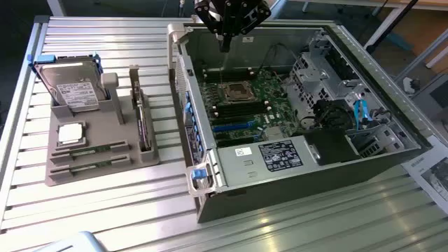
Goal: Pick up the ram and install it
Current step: 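Reach for the ram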
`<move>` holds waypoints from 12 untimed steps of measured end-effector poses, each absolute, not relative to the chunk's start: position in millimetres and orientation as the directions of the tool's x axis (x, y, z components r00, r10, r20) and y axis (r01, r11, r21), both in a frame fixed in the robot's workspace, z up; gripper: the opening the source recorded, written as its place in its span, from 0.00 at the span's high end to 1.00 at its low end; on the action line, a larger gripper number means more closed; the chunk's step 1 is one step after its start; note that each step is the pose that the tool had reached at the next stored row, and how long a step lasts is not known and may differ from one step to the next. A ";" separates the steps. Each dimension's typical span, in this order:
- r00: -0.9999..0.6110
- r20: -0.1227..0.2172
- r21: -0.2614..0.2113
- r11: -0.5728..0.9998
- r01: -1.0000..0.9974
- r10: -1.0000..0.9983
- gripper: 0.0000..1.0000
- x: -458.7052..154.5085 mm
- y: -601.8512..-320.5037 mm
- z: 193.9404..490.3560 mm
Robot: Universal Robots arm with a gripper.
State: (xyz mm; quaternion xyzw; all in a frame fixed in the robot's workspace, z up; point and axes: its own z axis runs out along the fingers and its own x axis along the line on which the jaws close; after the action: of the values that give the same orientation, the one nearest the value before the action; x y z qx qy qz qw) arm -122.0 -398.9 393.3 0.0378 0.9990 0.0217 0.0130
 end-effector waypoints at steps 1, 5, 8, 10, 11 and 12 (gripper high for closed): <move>-0.997 -0.024 0.044 0.996 0.075 0.076 0.90 -122.0 -398.9 393.3; -0.997 -0.024 0.044 0.996 0.075 0.076 0.90 -122.0 -398.9 393.3; -0.997 -0.024 0.044 0.996 0.075 0.076 0.90 -122.0 -398.9 393.3; -0.997 -0.024 0.044 0.996 0.075 0.076 0.90 -122.0 -398.9 393.3; -0.997 -0.024 0.044 0.996 0.075 0.076 0.90 -122.3 -398.9 393.3; -0.997 -0.024 0.044 0.996 0.075 0.076 0.90 -122.8 -398.9 393.4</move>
State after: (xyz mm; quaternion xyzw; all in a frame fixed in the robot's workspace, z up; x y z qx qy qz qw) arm -122.8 -398.9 393.4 0.0379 0.9990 0.0216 0.0131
